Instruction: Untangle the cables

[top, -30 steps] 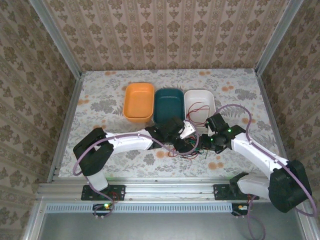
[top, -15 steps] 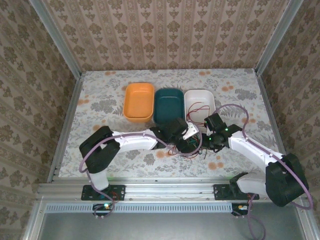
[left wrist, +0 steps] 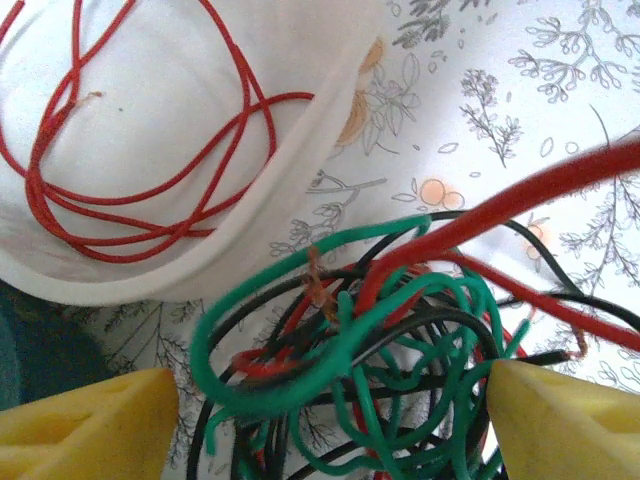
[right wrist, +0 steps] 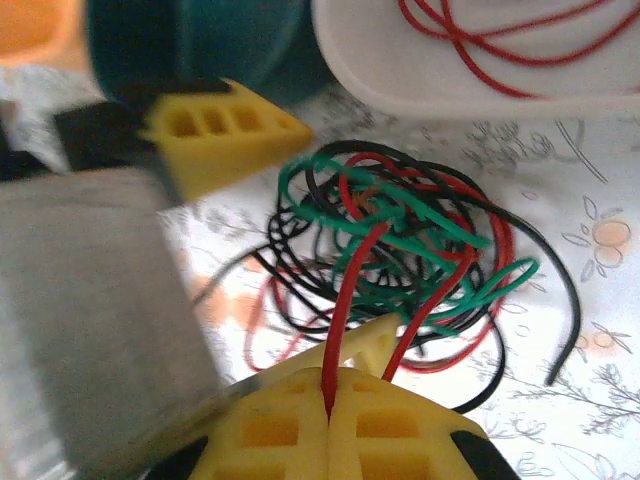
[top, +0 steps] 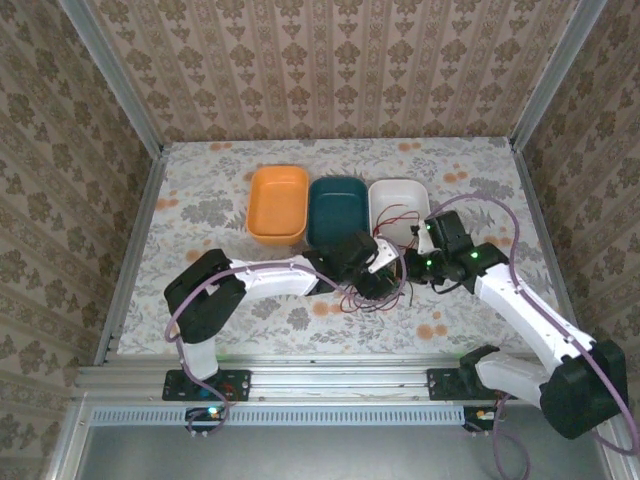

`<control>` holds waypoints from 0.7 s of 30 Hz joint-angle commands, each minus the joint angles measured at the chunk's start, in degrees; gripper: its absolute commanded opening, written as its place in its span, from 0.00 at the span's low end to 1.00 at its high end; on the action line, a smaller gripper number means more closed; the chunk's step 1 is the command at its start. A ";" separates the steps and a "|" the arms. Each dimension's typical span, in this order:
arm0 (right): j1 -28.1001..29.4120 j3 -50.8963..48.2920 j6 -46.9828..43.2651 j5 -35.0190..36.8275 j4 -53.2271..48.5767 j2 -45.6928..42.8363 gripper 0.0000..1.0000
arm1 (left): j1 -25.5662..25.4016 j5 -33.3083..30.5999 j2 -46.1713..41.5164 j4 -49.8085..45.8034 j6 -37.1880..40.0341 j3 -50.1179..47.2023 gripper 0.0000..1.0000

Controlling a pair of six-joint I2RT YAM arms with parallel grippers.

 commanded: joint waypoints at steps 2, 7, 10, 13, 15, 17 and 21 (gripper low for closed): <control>-4.46 3.62 5.27 -11.02 4.88 -1.90 0.00 | -0.80 1.45 1.77 -1.09 1.60 -0.92 0.73; -7.77 4.47 9.08 -13.49 8.02 -2.93 0.00 | -0.19 1.73 2.05 -0.20 1.31 -1.95 0.55; -9.21 5.00 12.31 -15.72 10.56 -3.38 0.00 | 0.41 2.32 1.87 0.55 0.77 -2.83 0.35; -9.81 6.88 13.27 -16.07 10.51 -3.40 0.00 | 0.98 2.55 1.53 1.04 0.48 -3.71 0.12; -10.28 8.58 12.95 -15.54 9.48 -3.40 0.00 | 1.18 2.66 1.18 1.23 0.46 -4.34 0.01; -10.73 10.37 11.78 -13.76 7.73 -3.48 0.00 | 1.34 2.57 0.78 1.14 0.43 -5.02 0.00; -11.38 15.09 7.94 -5.87 4.43 -4.25 0.00 | 1.27 2.37 -0.36 0.36 0.63 -6.53 0.00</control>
